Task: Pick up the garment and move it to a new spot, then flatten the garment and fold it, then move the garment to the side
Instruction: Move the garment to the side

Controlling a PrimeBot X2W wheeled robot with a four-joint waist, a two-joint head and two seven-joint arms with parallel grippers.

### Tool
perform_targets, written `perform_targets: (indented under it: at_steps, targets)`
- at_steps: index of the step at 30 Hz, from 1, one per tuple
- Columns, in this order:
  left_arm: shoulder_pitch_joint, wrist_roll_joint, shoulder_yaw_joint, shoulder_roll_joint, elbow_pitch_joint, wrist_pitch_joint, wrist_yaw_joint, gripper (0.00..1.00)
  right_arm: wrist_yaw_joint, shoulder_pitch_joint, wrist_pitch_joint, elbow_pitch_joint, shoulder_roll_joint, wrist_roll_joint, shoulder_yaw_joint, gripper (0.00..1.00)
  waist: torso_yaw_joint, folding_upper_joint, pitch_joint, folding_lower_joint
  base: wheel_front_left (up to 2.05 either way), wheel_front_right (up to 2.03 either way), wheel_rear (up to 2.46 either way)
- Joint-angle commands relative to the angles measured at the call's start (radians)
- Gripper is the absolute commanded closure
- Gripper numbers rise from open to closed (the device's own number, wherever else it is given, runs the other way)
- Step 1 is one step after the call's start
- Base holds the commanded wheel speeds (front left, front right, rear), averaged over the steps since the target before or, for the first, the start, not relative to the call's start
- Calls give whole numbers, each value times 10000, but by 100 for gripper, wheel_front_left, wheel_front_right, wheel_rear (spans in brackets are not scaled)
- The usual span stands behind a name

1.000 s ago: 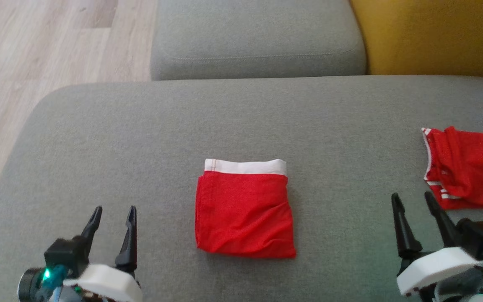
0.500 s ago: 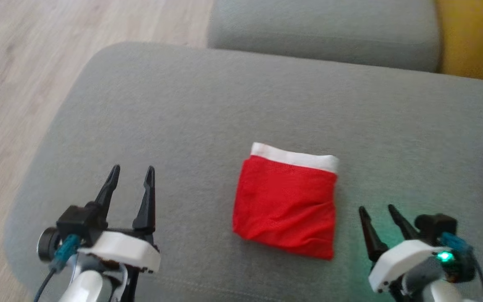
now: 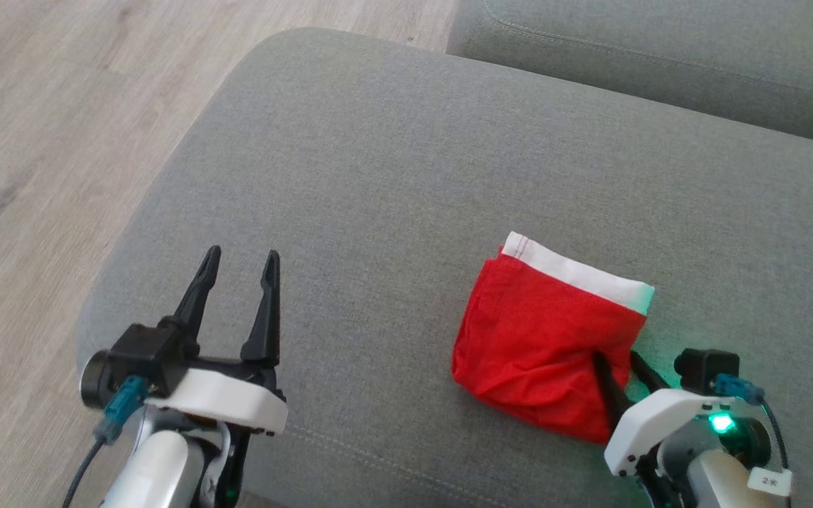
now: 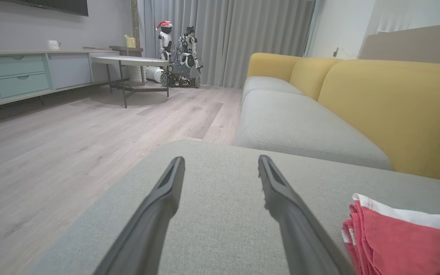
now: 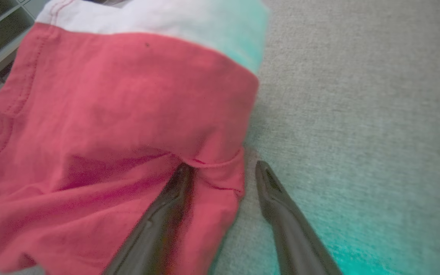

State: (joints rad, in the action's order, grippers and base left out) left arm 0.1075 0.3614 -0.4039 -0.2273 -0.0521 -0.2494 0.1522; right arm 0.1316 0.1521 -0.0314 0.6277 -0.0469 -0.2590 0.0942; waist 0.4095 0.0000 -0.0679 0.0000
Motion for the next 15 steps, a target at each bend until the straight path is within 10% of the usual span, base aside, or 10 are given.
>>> perform_targets:
  at_steps: [1,15]
  targets:
    - [520,-146,484,-19,457,-120,-89,0,-9,312,125,-26,-41,-61,317,100,27,0,10,0,0,0,0]
    - [146,-899,1313,472,707,-123,-654,0,-9,731,447,63,-486,-184,1299,100,-773,0,58,0,0,0,0]
